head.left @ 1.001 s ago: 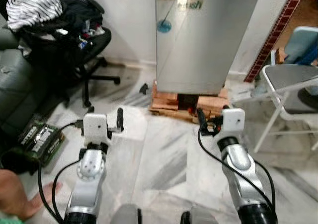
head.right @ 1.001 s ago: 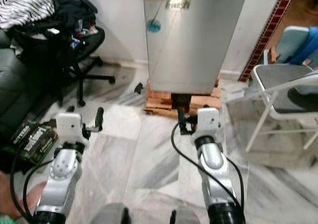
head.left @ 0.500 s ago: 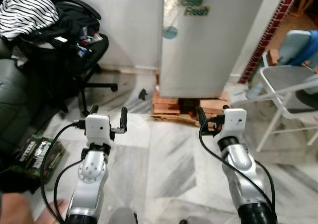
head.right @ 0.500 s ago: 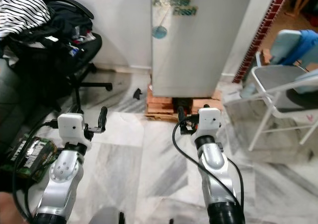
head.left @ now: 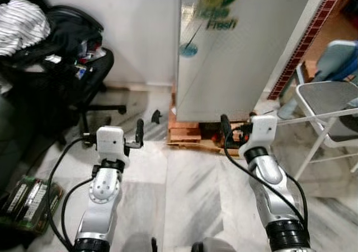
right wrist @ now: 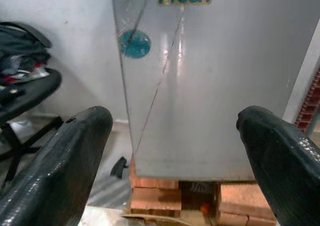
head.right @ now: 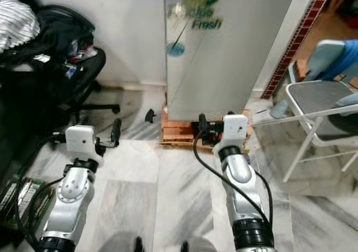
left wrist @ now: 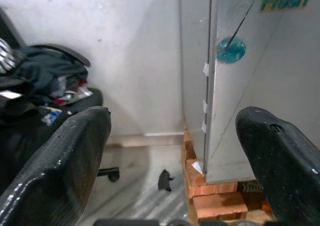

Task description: Restocking fridge

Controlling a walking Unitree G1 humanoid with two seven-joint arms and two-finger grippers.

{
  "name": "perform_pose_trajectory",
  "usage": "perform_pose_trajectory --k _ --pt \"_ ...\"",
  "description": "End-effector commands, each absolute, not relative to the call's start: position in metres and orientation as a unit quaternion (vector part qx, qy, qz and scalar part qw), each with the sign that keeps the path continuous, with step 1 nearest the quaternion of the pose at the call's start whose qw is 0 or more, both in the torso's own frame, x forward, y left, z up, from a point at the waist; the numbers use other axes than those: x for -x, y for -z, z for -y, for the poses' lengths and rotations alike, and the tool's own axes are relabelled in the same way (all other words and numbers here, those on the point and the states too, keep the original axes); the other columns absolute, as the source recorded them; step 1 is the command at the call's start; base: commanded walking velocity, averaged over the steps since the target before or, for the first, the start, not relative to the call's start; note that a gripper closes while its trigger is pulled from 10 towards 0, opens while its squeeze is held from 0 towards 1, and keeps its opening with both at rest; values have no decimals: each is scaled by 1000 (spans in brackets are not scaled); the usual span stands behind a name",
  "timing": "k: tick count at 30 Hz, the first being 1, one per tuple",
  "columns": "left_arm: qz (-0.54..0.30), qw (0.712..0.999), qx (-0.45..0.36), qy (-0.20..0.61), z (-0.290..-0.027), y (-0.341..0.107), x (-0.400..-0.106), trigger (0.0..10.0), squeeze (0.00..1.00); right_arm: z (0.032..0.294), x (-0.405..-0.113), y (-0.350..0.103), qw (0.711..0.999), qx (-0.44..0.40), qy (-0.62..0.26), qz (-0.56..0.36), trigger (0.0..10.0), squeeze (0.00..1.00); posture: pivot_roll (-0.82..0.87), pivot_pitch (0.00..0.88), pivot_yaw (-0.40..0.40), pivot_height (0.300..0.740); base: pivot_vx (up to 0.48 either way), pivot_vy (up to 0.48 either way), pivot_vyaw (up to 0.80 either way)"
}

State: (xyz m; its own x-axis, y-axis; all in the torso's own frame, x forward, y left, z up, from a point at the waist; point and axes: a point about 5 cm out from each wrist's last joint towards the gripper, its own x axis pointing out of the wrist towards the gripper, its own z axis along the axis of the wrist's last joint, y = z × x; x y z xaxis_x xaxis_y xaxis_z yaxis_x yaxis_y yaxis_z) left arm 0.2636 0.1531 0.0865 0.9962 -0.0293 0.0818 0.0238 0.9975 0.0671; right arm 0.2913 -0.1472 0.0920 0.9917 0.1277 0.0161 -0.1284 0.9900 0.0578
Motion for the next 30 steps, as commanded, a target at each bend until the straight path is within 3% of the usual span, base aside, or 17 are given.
perform_pose_trajectory --k 1,6,19,24,30 --pt "31 999 -28 4 -155 -87 -267 10000 0 144 -292 -93 997 -27 -71 8 10000 0 98 82 17 740 326 352 -644" --pt "37 999 -37 10 -156 -89 -268 10000 0 142 -294 -94 997 -25 -72 11 10000 0 102 87 26 740 300 373 -129" --pt "17 999 -40 -3 -161 -82 -267 10000 0 136 -294 -92 997 -23 -77 9 10000 0 103 84 30 740 0 463 0" --pt "30 998 -48 4 -160 -87 -269 10000 0 134 -296 -95 996 -22 -80 15 10000 0 109 92 33 740 0 480 -758" --pt "35 998 -46 8 -161 -91 -271 10000 0 130 -299 -101 996 -19 -83 26 10000 0 107 108 41 740 0 475 0"
